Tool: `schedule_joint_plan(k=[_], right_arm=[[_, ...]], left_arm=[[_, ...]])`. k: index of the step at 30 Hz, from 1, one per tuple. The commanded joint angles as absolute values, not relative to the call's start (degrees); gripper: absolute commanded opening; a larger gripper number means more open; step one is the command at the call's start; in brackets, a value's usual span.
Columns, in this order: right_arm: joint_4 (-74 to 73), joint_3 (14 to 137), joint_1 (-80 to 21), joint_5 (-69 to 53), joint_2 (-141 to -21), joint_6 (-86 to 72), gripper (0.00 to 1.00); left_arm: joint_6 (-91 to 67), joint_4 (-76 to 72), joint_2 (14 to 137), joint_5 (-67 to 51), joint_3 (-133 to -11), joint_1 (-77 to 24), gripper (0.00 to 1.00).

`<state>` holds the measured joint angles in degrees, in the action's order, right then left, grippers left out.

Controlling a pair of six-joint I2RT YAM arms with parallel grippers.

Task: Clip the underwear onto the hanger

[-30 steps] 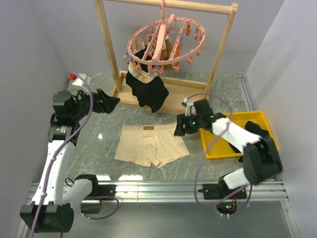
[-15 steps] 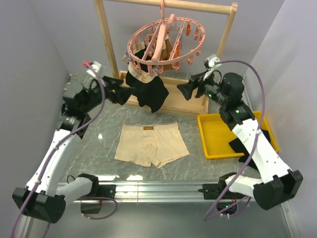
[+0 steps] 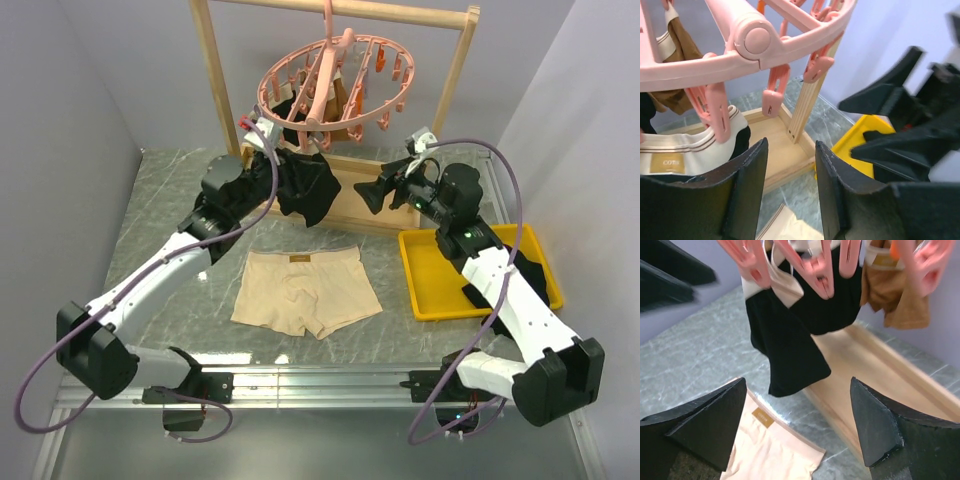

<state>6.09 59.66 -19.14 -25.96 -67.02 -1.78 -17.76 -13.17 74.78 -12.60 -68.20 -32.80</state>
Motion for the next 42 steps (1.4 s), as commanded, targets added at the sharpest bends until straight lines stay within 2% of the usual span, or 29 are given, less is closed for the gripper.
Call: schedule_joint_plan(k=[1,13,24,31,35,37,42], right_arm=[[9.67,60.38,-18.90,-23.73,-63.46,-1.67,0.91],[12.30,59.33,-18.90,-26.28,-64.33,-0.53,0.90],[14.94,60.29,-18.90,-30.67,-66.71,0.44,0.87],[21.35,60.99,-18.90,-35.23,-69.43,-3.68,0.81],[25.31,62.66,-19.07,-39.28,-72.41,-6.49,0.69],[26.63,64.15,-19.33,-40.60,-74.17,-6.68,0.66],[29.08,66.79,-21.71,-40.25,-77.07,-3.52,0.64]], left_arm=[[-20.57,-19.34,76.20,-5.81,-72.15,-34.10,0.48],[-24.34,-21.01,82.00,-4.22,-76.55,-34.28,0.38],[-25.14,-18.99,85.34,-0.18,-80.59,-32.96,0.01],[-23.38,-16.97,84.11,-3.86,-80.33,-31.21,0.00],[-23.99,-13.63,83.67,-8.95,-80.68,-28.57,0.00],[-24.17,-12.57,83.50,-13.52,-80.68,-27.78,0.00],[-22.68,-11.17,83.41,-18.89,-81.47,-27.77,0.00]])
